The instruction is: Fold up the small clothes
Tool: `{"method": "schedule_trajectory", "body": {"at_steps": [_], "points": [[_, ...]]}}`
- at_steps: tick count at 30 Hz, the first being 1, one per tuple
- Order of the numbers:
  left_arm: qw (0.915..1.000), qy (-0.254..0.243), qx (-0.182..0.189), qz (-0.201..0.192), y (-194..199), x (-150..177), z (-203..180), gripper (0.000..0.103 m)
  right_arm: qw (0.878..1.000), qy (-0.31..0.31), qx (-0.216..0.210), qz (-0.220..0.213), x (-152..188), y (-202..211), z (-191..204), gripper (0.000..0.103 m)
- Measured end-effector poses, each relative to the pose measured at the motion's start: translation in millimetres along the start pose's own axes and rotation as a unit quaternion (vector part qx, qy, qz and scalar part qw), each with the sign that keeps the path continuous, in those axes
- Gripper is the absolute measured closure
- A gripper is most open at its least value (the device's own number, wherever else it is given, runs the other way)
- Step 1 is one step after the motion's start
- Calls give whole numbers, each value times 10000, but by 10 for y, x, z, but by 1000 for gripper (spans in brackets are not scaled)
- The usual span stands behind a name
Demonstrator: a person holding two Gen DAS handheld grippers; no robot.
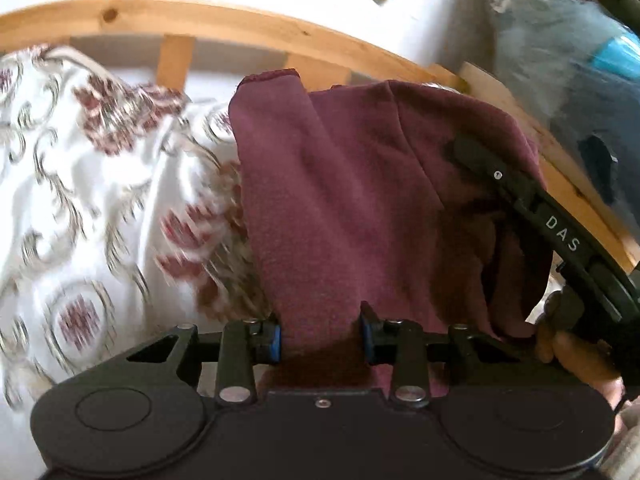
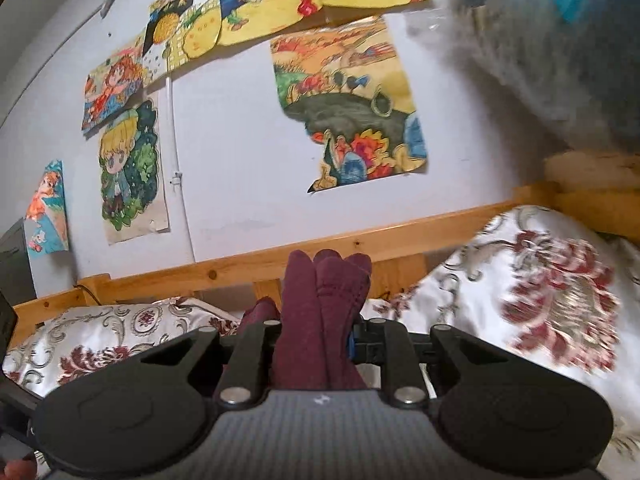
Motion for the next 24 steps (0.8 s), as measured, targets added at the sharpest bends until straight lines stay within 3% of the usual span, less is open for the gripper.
{"method": "schedule_trajectory", "body": {"at_steps": [3, 7, 10, 12, 14, 16, 19, 22, 24], "points": [[10000, 53, -13, 56, -189, -84, 108, 65, 9998, -71, 73, 143, 50, -250, -73, 81], [9980, 231, -69, 581, -520, 86, 249, 62, 9944, -174, 544, 891, 402, -535, -355, 80], [9973, 300, -157, 646, -613, 192, 307, 54, 9852, -13, 987, 1398, 725, -602, -563, 78], [9975, 283, -180, 624, -622, 216, 328, 50, 9834, -188, 1073, 1453, 804, -558, -667, 72], [9974, 279, -215, 628, -617, 223, 330, 41, 9820, -254, 1208, 1427, 820, -503, -740, 56], [9971, 291, -309, 635, -611, 232, 349, 32, 9796, -168, 1379, 1454, 836, -467, -784, 49], [9957, 428, -515, 633, -616, 254, 417, 17, 9772, -240, 1520, 1461, 865, -398, -840, 45], [9950, 522, -628, 577, -579, 262, 470, 11, 9744, -112, 1726, 1434, 819, -338, -867, 33], [9945, 523, -743, 529, -551, 269, 497, 8, 9747, -57, 1757, 1384, 808, -286, -844, 32]]}}
Point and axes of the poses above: each gripper's, at about its wrist camera, not at the fingertips, and y roughly against the way its jaws point, z to its left, x to its underside, the point moved 9 cm from there along -y, roughly the way its jaws point, and after that the axes turned 10 degrees about -x, right-handed, at the moved point
